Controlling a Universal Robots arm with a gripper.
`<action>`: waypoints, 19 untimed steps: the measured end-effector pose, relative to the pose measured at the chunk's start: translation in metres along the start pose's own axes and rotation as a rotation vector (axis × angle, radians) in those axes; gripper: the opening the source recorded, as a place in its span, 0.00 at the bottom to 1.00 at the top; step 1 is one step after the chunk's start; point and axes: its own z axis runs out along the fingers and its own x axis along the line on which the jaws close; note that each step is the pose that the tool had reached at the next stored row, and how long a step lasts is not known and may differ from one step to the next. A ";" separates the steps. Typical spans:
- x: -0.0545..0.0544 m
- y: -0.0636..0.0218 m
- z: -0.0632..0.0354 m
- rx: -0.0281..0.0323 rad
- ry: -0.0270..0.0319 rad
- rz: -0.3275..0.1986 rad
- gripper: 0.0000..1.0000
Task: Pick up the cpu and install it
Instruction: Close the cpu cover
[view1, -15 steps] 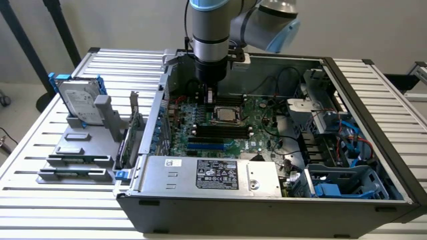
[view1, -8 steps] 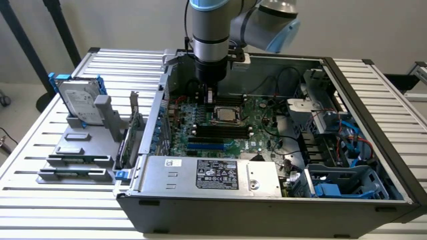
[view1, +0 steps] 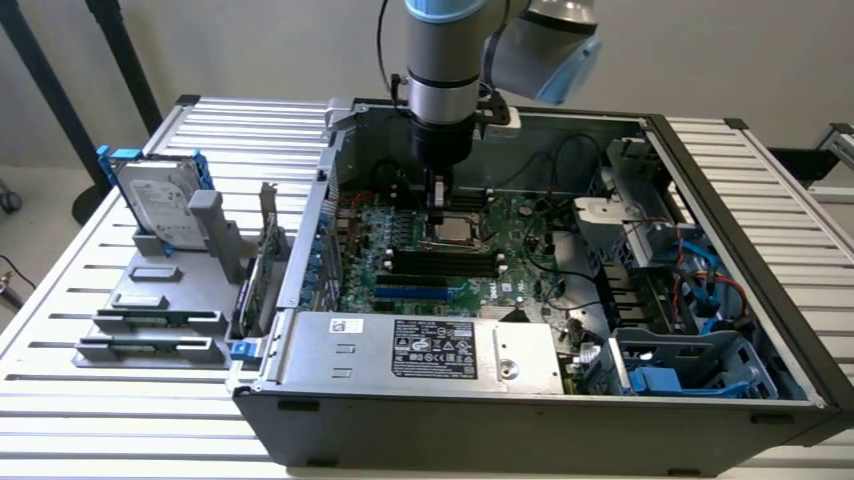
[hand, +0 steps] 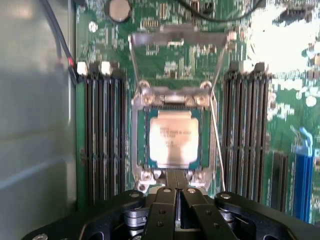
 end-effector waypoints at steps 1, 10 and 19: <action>0.000 0.0045 -0.0001 0.0005 0.0000 0.000 0.11; 0.002 0.0427 -0.0267 0.0159 -0.0002 -0.001 0.11; 0.003 0.0847 -0.0537 0.0339 -0.0006 -0.002 0.11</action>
